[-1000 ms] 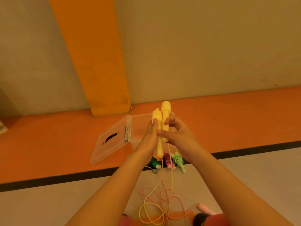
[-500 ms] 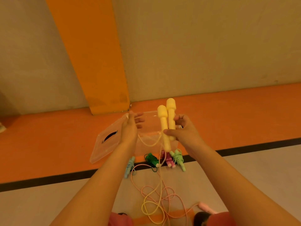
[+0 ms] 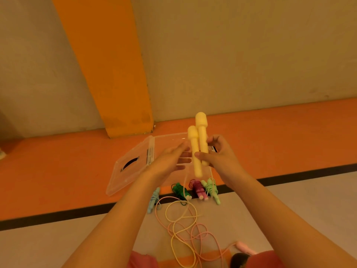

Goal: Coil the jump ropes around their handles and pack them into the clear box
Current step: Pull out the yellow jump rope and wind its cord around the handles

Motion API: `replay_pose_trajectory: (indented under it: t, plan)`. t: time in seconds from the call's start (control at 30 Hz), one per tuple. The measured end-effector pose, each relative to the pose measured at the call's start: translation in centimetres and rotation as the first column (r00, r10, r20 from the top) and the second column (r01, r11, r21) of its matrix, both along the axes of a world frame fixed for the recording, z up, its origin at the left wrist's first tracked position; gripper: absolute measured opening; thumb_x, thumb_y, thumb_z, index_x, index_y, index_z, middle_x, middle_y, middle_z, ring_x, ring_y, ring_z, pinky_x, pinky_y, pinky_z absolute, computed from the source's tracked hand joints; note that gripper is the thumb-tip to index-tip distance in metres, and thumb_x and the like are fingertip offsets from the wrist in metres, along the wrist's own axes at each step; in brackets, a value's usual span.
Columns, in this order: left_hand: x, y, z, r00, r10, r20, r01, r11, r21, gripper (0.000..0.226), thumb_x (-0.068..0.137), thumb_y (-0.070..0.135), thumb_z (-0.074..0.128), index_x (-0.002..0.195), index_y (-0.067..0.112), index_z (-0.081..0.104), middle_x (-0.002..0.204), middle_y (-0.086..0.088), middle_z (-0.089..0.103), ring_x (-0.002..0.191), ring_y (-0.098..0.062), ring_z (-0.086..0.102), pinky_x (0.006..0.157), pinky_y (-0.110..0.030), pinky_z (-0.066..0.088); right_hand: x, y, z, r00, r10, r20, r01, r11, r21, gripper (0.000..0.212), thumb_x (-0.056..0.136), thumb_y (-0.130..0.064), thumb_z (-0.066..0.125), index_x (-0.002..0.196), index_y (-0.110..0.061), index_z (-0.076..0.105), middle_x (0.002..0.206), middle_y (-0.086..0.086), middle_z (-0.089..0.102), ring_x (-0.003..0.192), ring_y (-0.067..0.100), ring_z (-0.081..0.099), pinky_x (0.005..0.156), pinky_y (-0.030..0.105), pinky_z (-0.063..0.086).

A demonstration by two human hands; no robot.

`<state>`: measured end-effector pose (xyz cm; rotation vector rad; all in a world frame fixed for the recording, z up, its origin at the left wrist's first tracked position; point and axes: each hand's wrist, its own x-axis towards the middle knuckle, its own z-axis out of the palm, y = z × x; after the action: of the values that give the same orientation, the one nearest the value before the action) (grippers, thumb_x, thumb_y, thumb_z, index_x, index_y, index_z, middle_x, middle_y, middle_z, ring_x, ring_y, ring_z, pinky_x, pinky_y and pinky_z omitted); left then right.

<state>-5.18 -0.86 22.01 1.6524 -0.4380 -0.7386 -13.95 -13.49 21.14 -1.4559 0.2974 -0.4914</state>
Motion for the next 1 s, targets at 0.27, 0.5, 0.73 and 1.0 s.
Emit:
replay_pose_trajectory:
  t: [0.27, 0.5, 0.73, 1.0]
  plan:
    - [-1.2, -1.7, -0.4, 0.977, 0.056, -0.204, -0.121, 0.939, -0.321, 0.032, 0.101, 0.032, 0.041, 0.128, 0.018, 0.052, 0.112, -0.01, 0.067, 0.096, -0.022, 0.067, 0.092, -0.046, 0.05, 0.1, 1.1, 0.0, 0.988, 0.147, 0.05, -0.151, 0.984, 0.096, 0.038, 0.077, 0.007, 0.068, 0.095, -0.016, 0.044, 0.097, 0.004, 0.062, 0.091, 0.02, 0.06, 0.069, 0.033, 0.055]
    - [-1.2, -2.1, -0.3, 0.97, 0.135, -0.202, -0.204, 0.905, -0.373, 0.03, 0.098, 0.037, 0.047, 0.125, 0.025, 0.05, 0.102, -0.011, 0.067, 0.092, -0.026, 0.067, 0.076, -0.043, 0.055, 0.0, 1.3, 0.1, 0.975, 0.222, -0.011, -0.222, 0.97, -0.097, 0.042, 0.072, 0.009, 0.073, 0.093, -0.012, 0.043, 0.097, 0.006, 0.063, 0.089, 0.011, 0.061, 0.072, 0.023, 0.053]
    - [-1.3, -1.0, 0.2, 0.975, 0.007, -0.221, -0.098, 0.909, -0.404, 0.023, 0.096, 0.018, 0.053, 0.118, 0.017, 0.056, 0.102, -0.009, 0.069, 0.09, -0.02, 0.069, 0.074, -0.036, 0.059, -0.1, 1.0, 0.1, 0.989, 0.145, -0.031, -0.147, 0.925, -0.349, 0.037, 0.076, -0.009, 0.075, 0.098, -0.02, 0.047, 0.093, 0.0, 0.066, 0.081, 0.006, 0.061, 0.072, 0.022, 0.048]
    - [-1.9, -0.5, 0.7, 0.988, -0.078, -0.135, 0.027, 0.938, -0.345, 0.016, 0.098, 0.024, 0.049, 0.112, 0.018, 0.048, 0.078, -0.008, 0.072, 0.045, -0.013, 0.053, 0.043, -0.021, 0.039, -0.3, -0.5, 1.9, 0.977, -0.168, 0.134, 0.208, 0.898, -0.388, 0.032, 0.09, -0.028, 0.06, 0.119, -0.037, 0.049, 0.105, -0.006, 0.055, 0.099, 0.008, 0.053, 0.087, 0.025, 0.044]
